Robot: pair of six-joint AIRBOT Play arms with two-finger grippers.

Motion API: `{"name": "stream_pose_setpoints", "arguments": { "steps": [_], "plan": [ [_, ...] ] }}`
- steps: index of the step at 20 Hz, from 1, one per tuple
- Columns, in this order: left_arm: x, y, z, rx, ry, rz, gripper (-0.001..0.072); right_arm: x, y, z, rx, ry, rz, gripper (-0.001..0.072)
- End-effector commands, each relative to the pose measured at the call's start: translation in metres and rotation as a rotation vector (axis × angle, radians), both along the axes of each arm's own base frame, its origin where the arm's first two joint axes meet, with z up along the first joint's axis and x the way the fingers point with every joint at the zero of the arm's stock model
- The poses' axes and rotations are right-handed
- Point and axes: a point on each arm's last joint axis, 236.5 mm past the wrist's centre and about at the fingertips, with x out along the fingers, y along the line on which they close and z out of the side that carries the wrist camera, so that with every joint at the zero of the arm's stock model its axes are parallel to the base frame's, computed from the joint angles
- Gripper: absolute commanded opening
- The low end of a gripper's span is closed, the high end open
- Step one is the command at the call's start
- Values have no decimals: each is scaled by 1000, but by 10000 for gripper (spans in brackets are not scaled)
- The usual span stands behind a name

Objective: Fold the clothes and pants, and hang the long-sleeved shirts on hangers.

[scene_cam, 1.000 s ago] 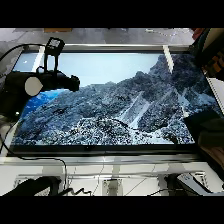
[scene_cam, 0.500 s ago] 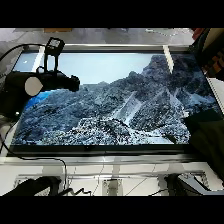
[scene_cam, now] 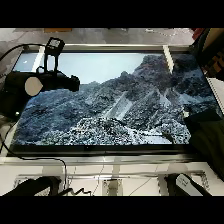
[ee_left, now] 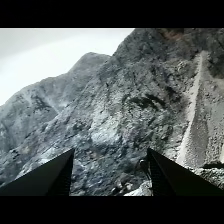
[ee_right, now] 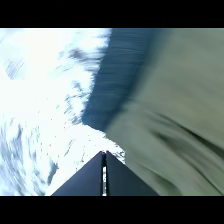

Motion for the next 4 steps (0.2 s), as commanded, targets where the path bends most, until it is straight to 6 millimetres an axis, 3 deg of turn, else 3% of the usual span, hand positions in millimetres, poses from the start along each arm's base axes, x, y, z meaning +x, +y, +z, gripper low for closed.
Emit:
{"name": "stream_pose_setpoints", "arguments": {
  "steps": [1,4],
  "plan": [
    [0,0,0,0,-1,0,481,68,88,17,-282,-7,492,29],
    [0,0,0,0,-1,0,481,110,148,34,-389,-130,689,29]
  ]
}}
